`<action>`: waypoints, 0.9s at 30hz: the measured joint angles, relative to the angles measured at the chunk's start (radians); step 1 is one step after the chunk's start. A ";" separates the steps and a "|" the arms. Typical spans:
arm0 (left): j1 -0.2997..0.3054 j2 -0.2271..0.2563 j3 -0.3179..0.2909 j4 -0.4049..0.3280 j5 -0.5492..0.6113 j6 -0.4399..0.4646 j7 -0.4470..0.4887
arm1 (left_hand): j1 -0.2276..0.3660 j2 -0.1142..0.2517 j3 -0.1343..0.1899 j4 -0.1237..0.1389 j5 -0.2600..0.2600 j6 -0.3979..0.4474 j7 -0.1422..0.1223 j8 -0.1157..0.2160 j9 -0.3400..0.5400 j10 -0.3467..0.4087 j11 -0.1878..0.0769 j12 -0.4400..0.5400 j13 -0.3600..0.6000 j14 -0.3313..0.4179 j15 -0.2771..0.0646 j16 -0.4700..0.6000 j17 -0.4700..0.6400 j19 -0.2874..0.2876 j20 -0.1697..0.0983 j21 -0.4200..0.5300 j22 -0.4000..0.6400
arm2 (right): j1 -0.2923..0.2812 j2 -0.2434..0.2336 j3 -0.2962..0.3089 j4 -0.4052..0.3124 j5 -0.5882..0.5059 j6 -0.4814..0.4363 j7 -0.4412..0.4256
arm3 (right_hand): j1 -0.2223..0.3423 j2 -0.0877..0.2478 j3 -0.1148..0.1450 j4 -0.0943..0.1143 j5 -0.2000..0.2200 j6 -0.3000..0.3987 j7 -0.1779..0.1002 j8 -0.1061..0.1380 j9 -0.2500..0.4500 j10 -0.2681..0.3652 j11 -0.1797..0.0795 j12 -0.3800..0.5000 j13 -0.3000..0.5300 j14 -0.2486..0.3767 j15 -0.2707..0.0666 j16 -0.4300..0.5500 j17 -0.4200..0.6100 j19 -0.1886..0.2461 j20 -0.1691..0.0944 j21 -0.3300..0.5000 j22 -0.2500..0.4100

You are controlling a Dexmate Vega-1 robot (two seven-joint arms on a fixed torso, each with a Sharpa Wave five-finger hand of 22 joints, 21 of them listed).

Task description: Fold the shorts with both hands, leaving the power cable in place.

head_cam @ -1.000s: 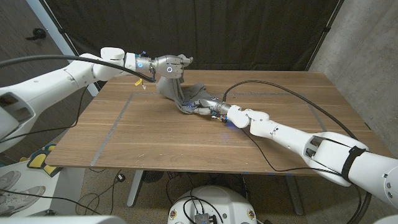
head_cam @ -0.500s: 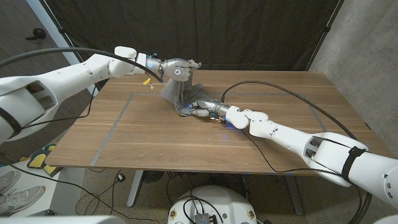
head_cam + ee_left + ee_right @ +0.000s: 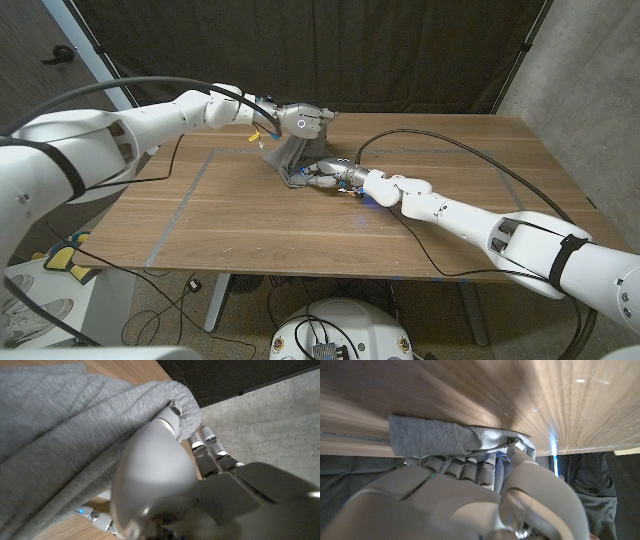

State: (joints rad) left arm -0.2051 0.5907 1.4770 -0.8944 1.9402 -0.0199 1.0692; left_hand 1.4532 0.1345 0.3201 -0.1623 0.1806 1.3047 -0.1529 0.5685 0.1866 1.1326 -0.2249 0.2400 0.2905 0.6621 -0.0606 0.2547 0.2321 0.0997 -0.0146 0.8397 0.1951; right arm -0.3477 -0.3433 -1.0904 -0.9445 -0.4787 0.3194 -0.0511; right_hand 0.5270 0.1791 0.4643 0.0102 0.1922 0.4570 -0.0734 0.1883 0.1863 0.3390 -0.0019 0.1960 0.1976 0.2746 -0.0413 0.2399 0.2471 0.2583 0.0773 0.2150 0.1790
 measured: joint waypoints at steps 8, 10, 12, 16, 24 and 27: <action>-0.015 -0.113 0.113 0.162 -0.114 0.056 0.027 | 0.000 0.008 -0.009 0.008 0.012 -0.053 -0.010 -0.044 -0.001 -0.020 0.013 -0.004 0.009 0.005 -0.005 -0.012 -0.005 0.000 0.000 0.015 0.000 | 0.001 -0.009 0.004 -0.005 0.002 0.005 0.007 | 0.000 0.000 0.001 -0.001 0.000 0.000 0.000 0.000 0.000 0.000 0.000 0.000 0.000 0.000 0.000 0.000 0.002 0.000 0.000 0.001 0.000; -0.015 -0.138 0.132 0.195 -0.139 0.067 0.030 | -0.028 0.011 -0.019 0.018 0.012 -0.091 -0.022 -0.072 -0.001 -0.048 0.014 -0.009 0.010 0.005 -0.005 -0.021 -0.007 0.000 0.000 0.023 -0.004 | 0.001 -0.010 0.005 -0.007 0.003 0.006 0.009 | 0.000 0.000 0.004 -0.004 0.000 0.000 0.000 0.000 0.000 0.000 0.000 0.000 0.000 0.000 0.000 0.000 0.002 0.000 0.000 0.001 0.000; -0.011 -0.171 0.155 0.241 -0.178 0.083 0.034 | -0.070 0.008 -0.034 0.025 0.007 -0.155 -0.037 -0.114 -0.001 -0.082 0.016 -0.018 0.014 0.005 -0.005 -0.026 -0.009 0.000 0.000 0.027 -0.006 | 0.001 -0.012 0.006 -0.009 0.004 0.007 0.012 | 0.004 0.004 0.004 -0.004 0.000 0.000 0.000 0.000 0.000 0.000 0.000 0.000 0.000 0.000 0.000 0.000 0.002 0.000 0.000 0.002 0.000; 0.004 -0.222 0.186 0.310 -0.251 0.102 0.035 | -0.171 0.002 -0.051 0.044 0.000 -0.306 -0.054 -0.210 -0.001 -0.162 0.022 -0.035 0.000 -0.005 -0.001 -0.048 -0.023 0.000 0.000 0.027 -0.009 | -0.001 -0.019 0.008 -0.019 0.004 0.007 0.018 | 0.007 0.007 0.004 -0.004 0.000 0.000 0.000 0.000 0.000 0.000 0.000 0.000 0.000 0.000 0.000 0.005 0.002 0.000 0.000 0.002 0.000; 0.035 -0.223 0.204 0.287 -0.406 0.112 -0.053 | -0.408 -0.027 -0.023 0.090 0.023 -0.561 -0.067 -0.379 -0.001 -0.324 0.024 -0.042 -0.040 -0.065 0.003 -0.062 -0.037 -0.005 0.013 -0.004 -0.014 | -0.006 -0.032 0.015 -0.043 0.003 -0.002 0.031 | 0.007 0.007 0.004 -0.004 0.000 0.000 0.000 0.000 0.000 0.000 0.000 0.000 0.000 0.000 0.000 0.005 0.002 0.005 -0.004 0.002 0.000; 0.049 -0.196 0.190 0.236 -0.452 0.106 -0.104 | -0.493 -0.038 -0.018 0.104 0.031 -0.678 -0.068 -0.392 -0.001 -0.402 0.026 -0.046 -0.056 -0.102 0.007 -0.063 -0.037 -0.012 0.031 -0.020 -0.013 | -0.007 -0.035 0.016 -0.049 0.002 -0.005 0.034 | 0.007 0.007 0.004 -0.004 0.000 0.000 0.000 0.000 0.000 0.000 0.000 0.000 0.000 0.000 0.000 0.005 0.002 0.005 -0.004 0.002 0.000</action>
State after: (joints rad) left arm -0.1561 0.3945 1.6674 -0.6587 1.4882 0.0858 0.9656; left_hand 0.9600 0.0961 0.3022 -0.0587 0.2113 0.6270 -0.2211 0.1769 0.1859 0.7305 -0.1992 0.1944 0.2348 0.5602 -0.0532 0.1920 0.1951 0.0880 0.0160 0.8199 0.1819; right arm -0.3545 -0.3783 -1.0741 -0.9933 -0.4766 0.3146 -0.0168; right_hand 0.5335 0.1857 0.4685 0.0061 0.1924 0.4570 -0.0734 0.1883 0.1863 0.3391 -0.0018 0.1962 0.1975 0.2747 -0.0412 0.2446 0.2489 0.2628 0.0729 0.2172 0.1791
